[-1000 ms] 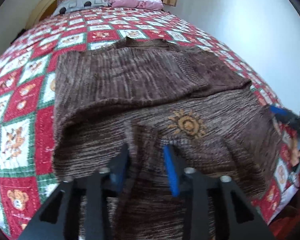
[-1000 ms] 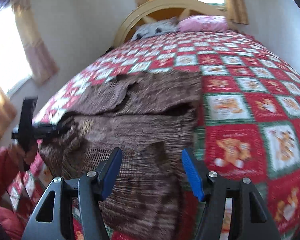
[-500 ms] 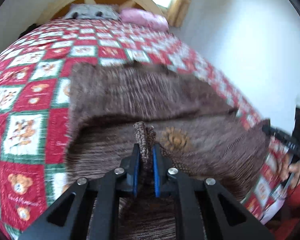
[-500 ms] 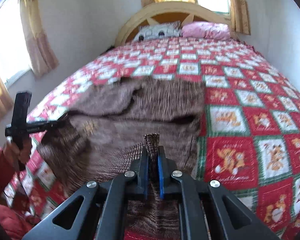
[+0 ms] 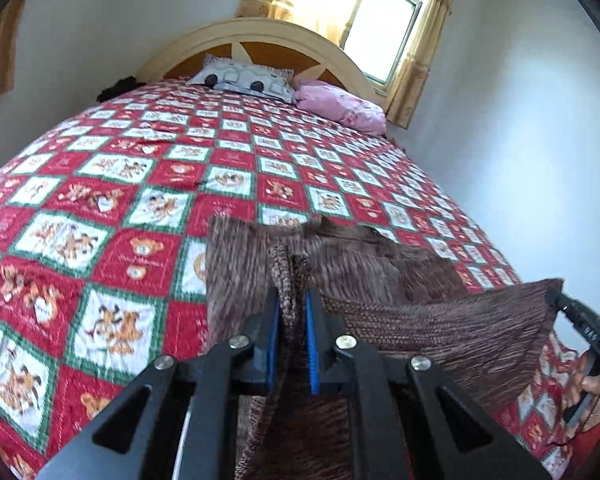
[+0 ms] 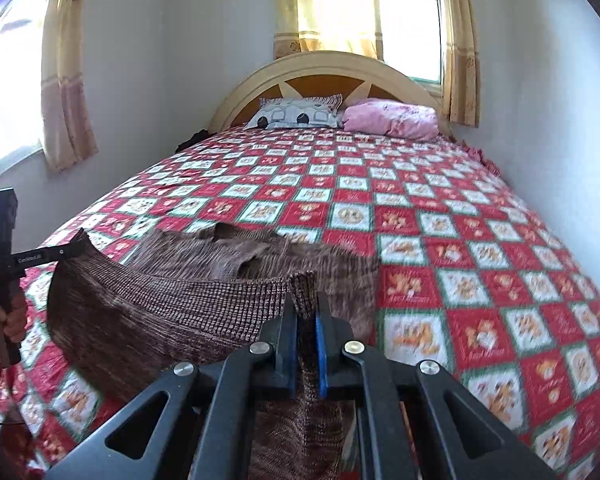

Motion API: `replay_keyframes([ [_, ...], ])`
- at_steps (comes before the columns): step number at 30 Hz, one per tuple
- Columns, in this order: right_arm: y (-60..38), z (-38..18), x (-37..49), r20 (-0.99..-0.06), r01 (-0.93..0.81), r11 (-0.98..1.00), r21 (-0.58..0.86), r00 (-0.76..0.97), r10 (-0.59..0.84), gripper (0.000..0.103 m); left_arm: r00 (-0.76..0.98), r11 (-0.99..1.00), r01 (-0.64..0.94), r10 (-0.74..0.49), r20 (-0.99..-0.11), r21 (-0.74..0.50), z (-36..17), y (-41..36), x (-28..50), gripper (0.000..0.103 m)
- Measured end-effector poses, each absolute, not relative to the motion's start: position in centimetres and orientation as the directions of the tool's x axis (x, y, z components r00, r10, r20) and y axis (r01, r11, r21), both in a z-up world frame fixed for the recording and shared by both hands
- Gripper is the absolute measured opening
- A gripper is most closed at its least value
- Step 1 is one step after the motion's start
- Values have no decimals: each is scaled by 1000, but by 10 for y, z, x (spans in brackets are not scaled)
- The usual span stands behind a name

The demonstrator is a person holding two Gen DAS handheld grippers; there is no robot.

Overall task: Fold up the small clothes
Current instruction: 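Grasp the folded edge with the left tool while the right tool grasps beside it, lifting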

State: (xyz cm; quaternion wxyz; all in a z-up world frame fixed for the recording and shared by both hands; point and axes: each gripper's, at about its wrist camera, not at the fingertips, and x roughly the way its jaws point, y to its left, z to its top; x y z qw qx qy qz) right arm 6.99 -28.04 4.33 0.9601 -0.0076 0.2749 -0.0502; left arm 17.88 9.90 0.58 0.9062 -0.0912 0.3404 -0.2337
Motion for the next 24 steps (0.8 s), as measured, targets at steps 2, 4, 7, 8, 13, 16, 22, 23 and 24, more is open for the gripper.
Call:
replay_keyframes([
  [2,-280,45,81,-520,101,992,-81,845,-128,7,668,884,333,-467,-579,-329,5,98,191,12],
  [4,-281,44,95,-521,102,989,-108,841,-144,7,669,886,309,-461,-583,-345,3,99,202,12],
  [7,-284,42,120,-525,109,985,-132,835,-163,7,671,887,291,-457,-584,-360,2,98,217,12],
  [8,-286,42,129,-526,111,984,-138,834,-168,7,677,891,284,-447,-584,-354,3,96,224,12],
  [13,-295,43,173,-523,123,978,-166,830,-193,7,700,906,252,-414,-583,-341,7,86,256,12],
  [16,-301,40,204,-516,137,975,-175,831,-210,7,715,916,225,-387,-582,-332,4,81,281,12],
  [22,-317,-7,268,-551,209,956,-208,782,-291,7,711,939,155,-323,-625,-308,-27,67,324,12],
  [23,-321,-19,277,-567,221,951,-218,764,-307,7,704,948,144,-300,-643,-284,-38,63,331,12],
  [24,-325,-35,285,-589,237,944,-229,739,-328,7,694,956,133,-277,-664,-260,-49,58,337,12],
])
